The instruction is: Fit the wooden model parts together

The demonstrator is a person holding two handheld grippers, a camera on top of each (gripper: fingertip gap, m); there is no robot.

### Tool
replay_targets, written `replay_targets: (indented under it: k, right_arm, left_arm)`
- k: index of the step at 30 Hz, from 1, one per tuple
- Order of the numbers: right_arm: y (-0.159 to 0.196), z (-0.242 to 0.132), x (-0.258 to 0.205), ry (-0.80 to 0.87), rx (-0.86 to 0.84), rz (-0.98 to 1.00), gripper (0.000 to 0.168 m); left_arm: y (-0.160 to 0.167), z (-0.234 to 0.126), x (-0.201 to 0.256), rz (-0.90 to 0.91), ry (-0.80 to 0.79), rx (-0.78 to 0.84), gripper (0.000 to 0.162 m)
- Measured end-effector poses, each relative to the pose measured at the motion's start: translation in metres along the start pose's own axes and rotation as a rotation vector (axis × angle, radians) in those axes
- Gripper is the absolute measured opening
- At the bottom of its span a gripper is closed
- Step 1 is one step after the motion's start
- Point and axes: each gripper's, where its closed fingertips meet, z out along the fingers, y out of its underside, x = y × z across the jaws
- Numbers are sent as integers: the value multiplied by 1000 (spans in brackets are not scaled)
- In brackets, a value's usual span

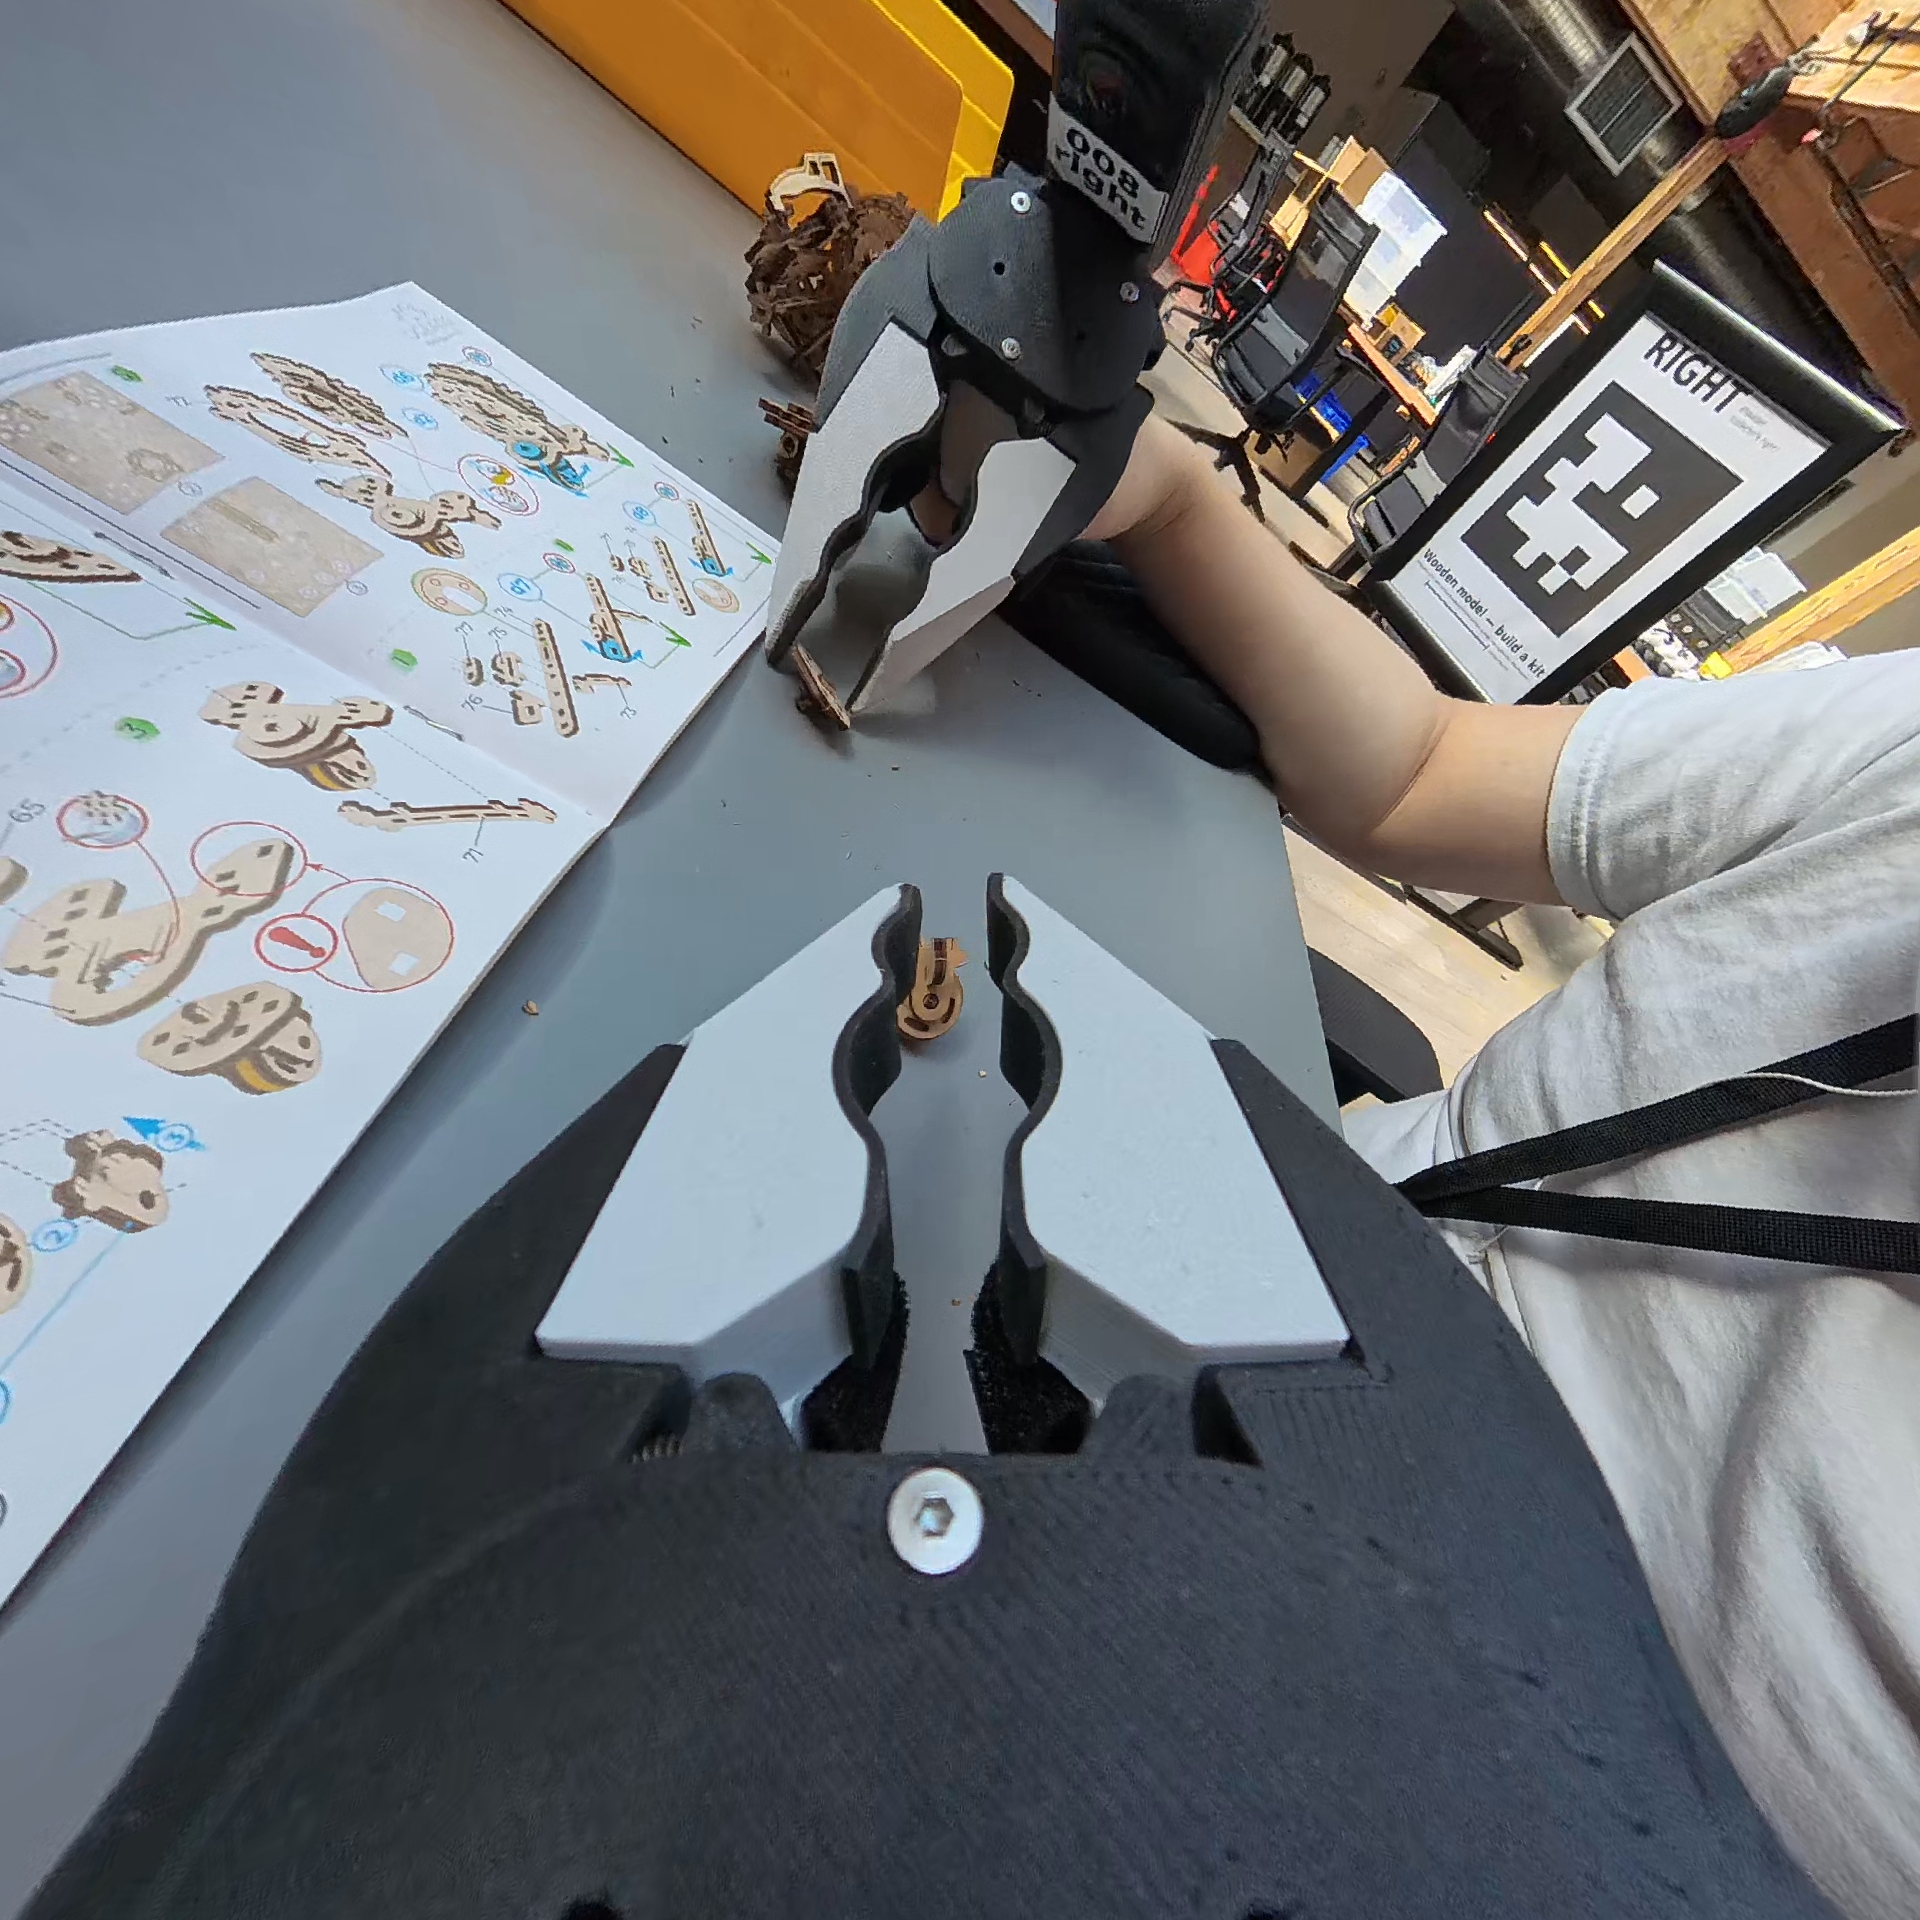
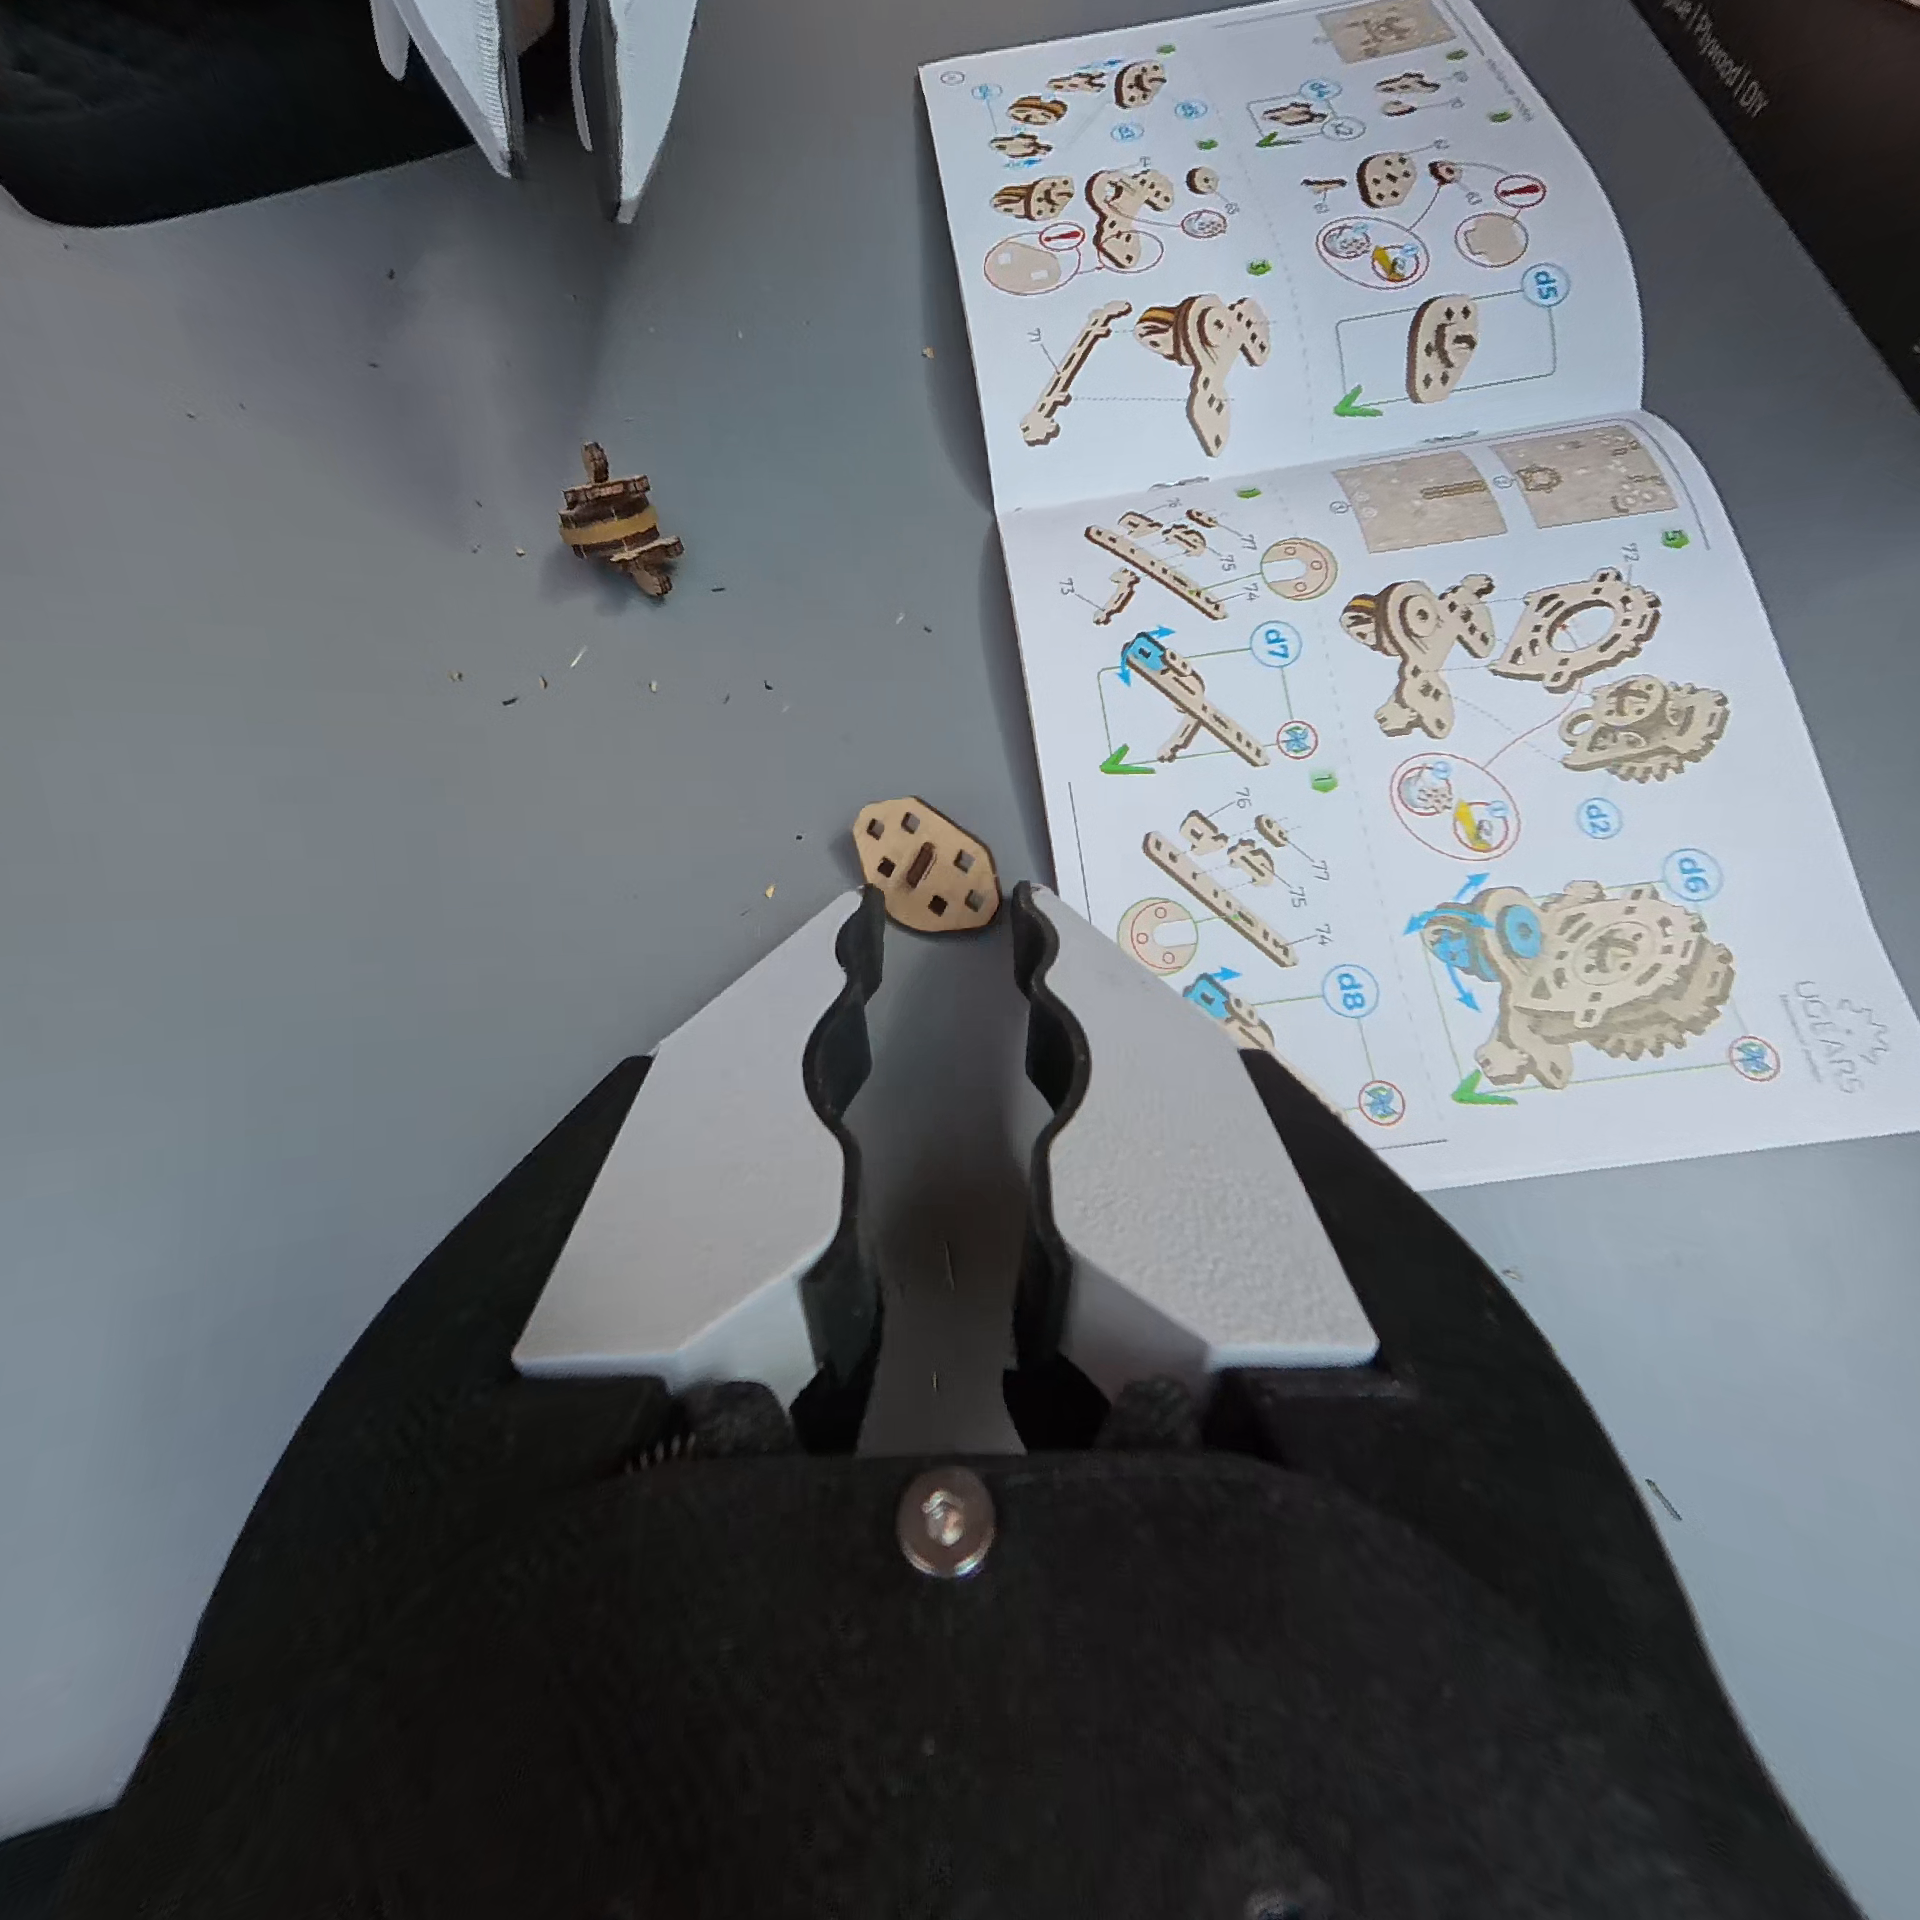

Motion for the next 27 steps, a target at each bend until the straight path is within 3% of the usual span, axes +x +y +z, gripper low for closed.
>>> replay_targets:
  k: [5, 10, 18, 27]
  right_arm:
    - [-6, 7, -15, -63, 11, -3, 19]
    - [-12, 6, -29, -129, 30, 15, 2]
    - [-22, 13, -35, -159, 71, 80, 1]
    - [-54, 19, -50, -177, 221, 143, 1]
  left_arm:
    - [3, 2, 2, 30, -5, -26, 10]
    - [3, 2, 2, 33, 2, -30, 8]
    - [-4, -5, 1, 11, 12, 18, 7]
    - [-5, -4, -5, 80, -98, 55, 7]
